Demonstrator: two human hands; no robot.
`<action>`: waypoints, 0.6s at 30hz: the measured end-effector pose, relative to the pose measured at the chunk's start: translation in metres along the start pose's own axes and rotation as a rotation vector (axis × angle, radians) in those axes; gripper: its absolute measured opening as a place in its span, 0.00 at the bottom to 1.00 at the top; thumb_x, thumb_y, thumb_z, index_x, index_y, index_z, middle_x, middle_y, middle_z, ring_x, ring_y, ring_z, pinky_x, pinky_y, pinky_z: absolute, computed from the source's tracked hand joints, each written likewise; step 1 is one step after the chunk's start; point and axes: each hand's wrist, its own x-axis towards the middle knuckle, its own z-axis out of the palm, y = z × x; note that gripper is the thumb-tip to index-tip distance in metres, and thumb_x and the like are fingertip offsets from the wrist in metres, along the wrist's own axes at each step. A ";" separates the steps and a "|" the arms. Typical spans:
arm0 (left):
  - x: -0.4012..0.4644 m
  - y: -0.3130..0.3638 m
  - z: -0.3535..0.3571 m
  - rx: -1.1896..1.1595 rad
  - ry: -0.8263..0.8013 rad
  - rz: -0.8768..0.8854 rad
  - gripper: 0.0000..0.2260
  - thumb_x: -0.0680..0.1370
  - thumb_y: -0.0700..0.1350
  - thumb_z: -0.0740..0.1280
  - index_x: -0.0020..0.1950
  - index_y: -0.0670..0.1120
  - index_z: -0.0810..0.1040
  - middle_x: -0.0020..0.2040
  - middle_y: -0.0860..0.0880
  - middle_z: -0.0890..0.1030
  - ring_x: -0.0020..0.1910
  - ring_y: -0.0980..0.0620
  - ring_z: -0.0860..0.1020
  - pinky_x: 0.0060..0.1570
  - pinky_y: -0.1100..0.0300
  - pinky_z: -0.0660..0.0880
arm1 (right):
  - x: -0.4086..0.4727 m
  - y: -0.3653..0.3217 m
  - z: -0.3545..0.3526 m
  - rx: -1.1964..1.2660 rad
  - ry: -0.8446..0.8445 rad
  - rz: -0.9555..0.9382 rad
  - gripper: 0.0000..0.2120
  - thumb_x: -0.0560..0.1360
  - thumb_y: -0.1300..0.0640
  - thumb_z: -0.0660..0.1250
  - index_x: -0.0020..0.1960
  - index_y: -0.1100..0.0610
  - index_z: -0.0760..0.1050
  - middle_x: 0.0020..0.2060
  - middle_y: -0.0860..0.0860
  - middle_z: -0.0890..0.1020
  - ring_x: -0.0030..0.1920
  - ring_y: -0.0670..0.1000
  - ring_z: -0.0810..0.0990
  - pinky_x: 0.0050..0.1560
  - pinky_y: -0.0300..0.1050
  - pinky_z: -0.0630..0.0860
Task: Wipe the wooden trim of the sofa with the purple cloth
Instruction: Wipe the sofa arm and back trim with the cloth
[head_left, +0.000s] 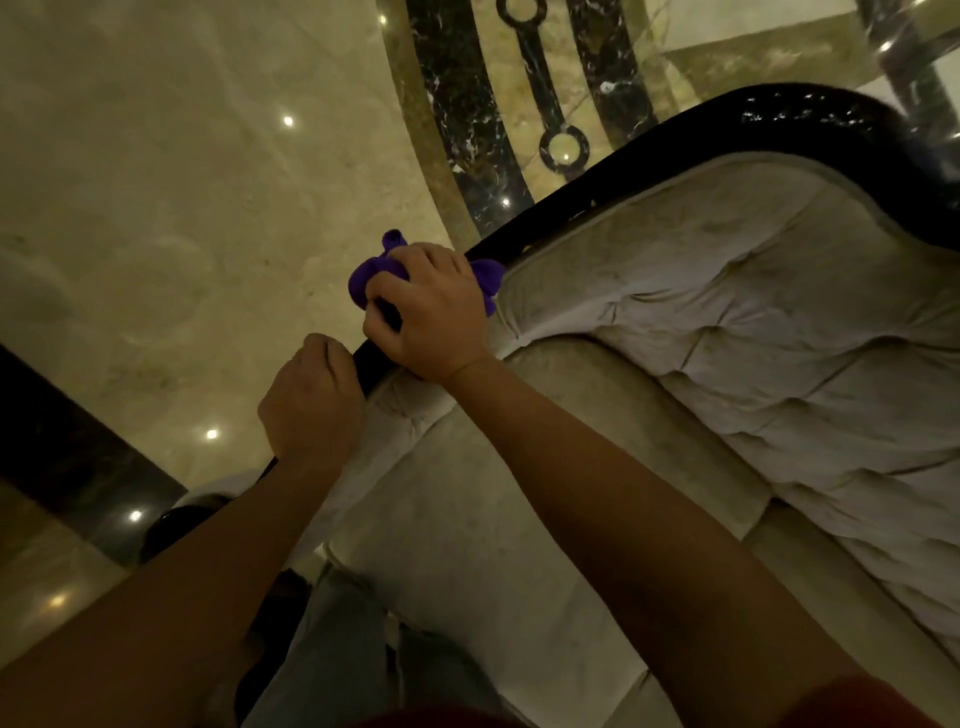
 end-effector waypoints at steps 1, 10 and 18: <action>0.001 0.000 -0.001 -0.008 -0.029 0.009 0.14 0.86 0.50 0.53 0.45 0.46 0.70 0.33 0.50 0.71 0.32 0.47 0.70 0.32 0.56 0.58 | 0.003 0.005 -0.003 -0.018 -0.010 -0.008 0.04 0.71 0.56 0.75 0.43 0.57 0.85 0.47 0.57 0.84 0.52 0.61 0.82 0.55 0.53 0.71; 0.017 0.004 -0.007 -0.108 -0.232 0.109 0.23 0.86 0.55 0.50 0.44 0.42 0.75 0.40 0.44 0.78 0.40 0.45 0.75 0.43 0.52 0.68 | 0.050 0.100 -0.062 -0.411 -0.005 0.038 0.13 0.78 0.48 0.65 0.48 0.56 0.82 0.51 0.58 0.82 0.53 0.61 0.80 0.55 0.55 0.72; 0.031 0.018 -0.010 -0.114 -0.309 0.185 0.23 0.87 0.55 0.49 0.45 0.42 0.75 0.40 0.45 0.79 0.40 0.44 0.76 0.43 0.53 0.66 | 0.082 0.150 -0.122 -0.666 -0.034 0.147 0.21 0.81 0.43 0.56 0.56 0.57 0.80 0.56 0.61 0.80 0.58 0.64 0.77 0.60 0.60 0.71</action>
